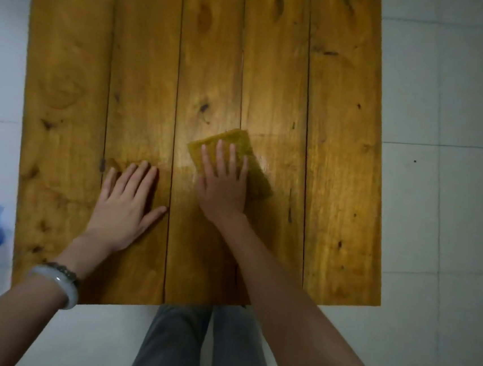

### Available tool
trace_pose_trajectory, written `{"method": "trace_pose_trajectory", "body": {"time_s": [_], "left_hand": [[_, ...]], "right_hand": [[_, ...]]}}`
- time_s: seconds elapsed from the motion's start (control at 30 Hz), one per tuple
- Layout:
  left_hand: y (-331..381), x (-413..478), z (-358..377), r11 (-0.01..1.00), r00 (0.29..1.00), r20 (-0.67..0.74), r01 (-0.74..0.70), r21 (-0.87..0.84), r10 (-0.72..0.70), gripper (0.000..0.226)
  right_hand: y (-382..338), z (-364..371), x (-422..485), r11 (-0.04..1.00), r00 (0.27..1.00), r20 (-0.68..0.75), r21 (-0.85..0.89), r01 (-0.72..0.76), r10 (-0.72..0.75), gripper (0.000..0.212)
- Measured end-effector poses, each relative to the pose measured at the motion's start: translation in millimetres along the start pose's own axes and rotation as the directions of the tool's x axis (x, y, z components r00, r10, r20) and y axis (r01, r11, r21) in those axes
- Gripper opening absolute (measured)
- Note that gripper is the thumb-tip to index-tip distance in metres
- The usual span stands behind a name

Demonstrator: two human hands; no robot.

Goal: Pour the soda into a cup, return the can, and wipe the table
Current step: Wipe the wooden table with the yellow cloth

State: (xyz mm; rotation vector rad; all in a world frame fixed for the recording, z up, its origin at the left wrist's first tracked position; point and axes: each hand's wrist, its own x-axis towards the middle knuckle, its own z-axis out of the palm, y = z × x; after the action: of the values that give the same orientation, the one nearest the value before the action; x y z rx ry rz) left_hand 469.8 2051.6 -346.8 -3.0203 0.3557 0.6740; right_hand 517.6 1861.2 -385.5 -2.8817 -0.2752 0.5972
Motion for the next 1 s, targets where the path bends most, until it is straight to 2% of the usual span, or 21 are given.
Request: {"method": "trace_pose_trajectory", "body": {"time_s": [0.1,0.17,0.27,0.37,0.43,0.5,0.6,0.73,0.87,1.0], "left_hand": [[-12,-2,3,0.999,0.999,0.02,0.035,-0.029,-0.034,0.081],[-15,0,5,0.998,0.999,0.024,0.04,-0.049,-0.039,0.081],[-16,4,6,0.996,0.999,0.017,0.051,-0.069,-0.05,0.08],[-21,8,3,0.991,0.998,-0.004,0.058,-0.12,-0.059,0.077],[-26,11,-1,0.985,0.995,-0.035,0.086,-0.149,-0.092,0.076],[-34,14,-3,0.976,0.989,-0.058,0.127,-0.177,-0.139,0.076],[-49,15,-4,0.965,0.983,-0.068,0.156,-0.211,-0.173,0.077],[-67,12,-3,0.947,0.98,-0.06,0.165,-0.276,-0.188,0.083],[-77,8,-3,0.94,0.984,-0.057,0.143,-0.31,-0.169,0.085],[-78,14,-6,0.951,0.989,-0.024,0.135,-0.279,-0.147,0.087]], "right_hand": [[-6,-1,-1,0.982,0.982,0.065,-0.055,0.182,-0.178,0.057],[22,-8,5,0.98,0.984,0.042,-0.096,0.175,-0.172,0.059],[78,-27,24,0.99,0.997,-0.046,-0.124,-0.067,0.061,0.062],[124,-49,48,0.957,0.954,-0.09,-0.012,-0.289,0.287,0.059],[143,-59,62,0.926,0.918,-0.12,0.068,-0.371,0.377,0.057],[137,-63,76,0.916,0.907,-0.134,0.096,-0.39,0.4,0.057],[83,-55,94,0.96,0.95,-0.137,0.035,-0.278,0.28,0.058],[-22,-28,93,0.998,0.997,-0.074,-0.064,0.025,-0.03,0.06],[-101,0,61,0.954,0.957,0.077,-0.095,0.285,-0.279,0.06],[-87,-1,56,0.864,0.884,0.126,-0.188,0.467,-0.451,0.06]]}}
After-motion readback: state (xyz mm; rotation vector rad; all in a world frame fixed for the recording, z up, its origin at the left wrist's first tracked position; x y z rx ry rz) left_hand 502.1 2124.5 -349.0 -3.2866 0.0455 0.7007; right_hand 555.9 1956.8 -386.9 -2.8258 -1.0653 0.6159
